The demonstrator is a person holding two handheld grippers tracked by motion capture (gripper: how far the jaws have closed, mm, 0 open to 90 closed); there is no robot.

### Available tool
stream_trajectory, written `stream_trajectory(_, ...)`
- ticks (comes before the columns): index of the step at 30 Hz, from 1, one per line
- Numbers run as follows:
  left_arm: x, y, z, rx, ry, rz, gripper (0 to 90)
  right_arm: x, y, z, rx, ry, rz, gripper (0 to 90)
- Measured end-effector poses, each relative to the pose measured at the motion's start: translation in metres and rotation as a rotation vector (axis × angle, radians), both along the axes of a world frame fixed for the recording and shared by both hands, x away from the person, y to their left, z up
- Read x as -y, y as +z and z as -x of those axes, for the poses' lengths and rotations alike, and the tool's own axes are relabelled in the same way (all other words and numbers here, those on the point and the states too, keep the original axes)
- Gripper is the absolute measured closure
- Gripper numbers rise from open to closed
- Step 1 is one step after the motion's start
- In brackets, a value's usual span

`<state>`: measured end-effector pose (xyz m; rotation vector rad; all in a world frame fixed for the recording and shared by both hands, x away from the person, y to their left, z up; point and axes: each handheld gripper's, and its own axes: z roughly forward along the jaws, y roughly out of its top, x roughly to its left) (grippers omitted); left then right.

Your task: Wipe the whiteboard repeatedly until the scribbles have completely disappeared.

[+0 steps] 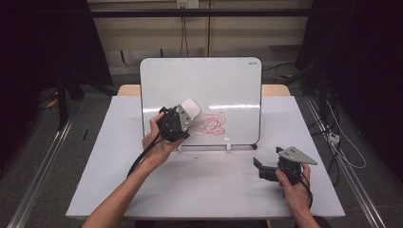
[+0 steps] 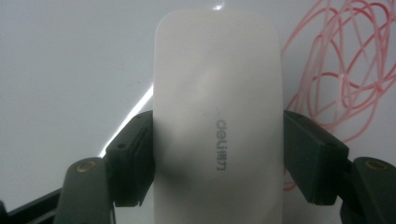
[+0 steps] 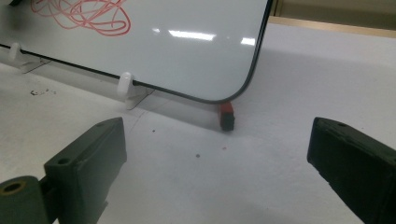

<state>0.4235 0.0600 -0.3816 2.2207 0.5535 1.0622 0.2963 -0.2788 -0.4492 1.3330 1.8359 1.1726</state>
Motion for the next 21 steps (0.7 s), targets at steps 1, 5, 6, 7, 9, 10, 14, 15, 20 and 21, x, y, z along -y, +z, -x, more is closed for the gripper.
stream_trajectory(1, 0.001, -0.001, 0.000, 0.002, -0.008, -0.002, 31.0, 0.000, 0.000, 0.000, 0.001, 0.000, 0.000, 4.7)
stream_trajectory(5, 0.006, -0.006, 0.005, -0.001, -0.017, -0.020, 31.0, 0.000, 0.000, 0.000, 0.000, 0.002, -0.001, 4.7)
stream_trajectory(6, 0.007, -0.006, 0.006, -0.004, -0.019, -0.021, 31.0, 0.000, 0.000, 0.000, 0.001, 0.002, -0.001, 4.7)
stream_trajectory(7, 0.007, -0.006, 0.006, 0.006, -0.022, -0.033, 31.0, 0.000, 0.000, 0.000, 0.001, 0.002, -0.002, 4.7)
stream_trajectory(9, 0.008, -0.008, 0.007, -0.006, -0.032, -0.030, 31.0, 0.000, 0.000, 0.000, 0.001, 0.003, -0.001, 4.7)
stream_trajectory(10, 0.009, -0.010, 0.009, -0.013, -0.036, -0.025, 31.0, 0.000, 0.000, 0.000, 0.000, 0.004, -0.001, 4.7)
stream_trajectory(14, 0.011, -0.012, 0.012, -0.006, -0.042, -0.042, 31.0, 0.000, 0.000, 0.000, -0.001, 0.005, -0.001, 4.7)
stream_trajectory(15, 0.010, -0.011, 0.011, -0.012, -0.043, -0.043, 31.0, 0.000, 0.000, 0.000, 0.001, 0.006, -0.001, 4.7)
stream_trajectory(20, 0.008, -0.007, 0.007, -0.031, -0.046, -0.016, 31.0, 0.000, 0.000, 0.001, 0.003, 0.006, -0.003, 4.7)
stream_trajectory(21, 0.007, -0.005, 0.006, -0.035, -0.035, -0.013, 31.0, 0.000, 0.000, 0.001, 0.002, 0.007, -0.003, 4.7)
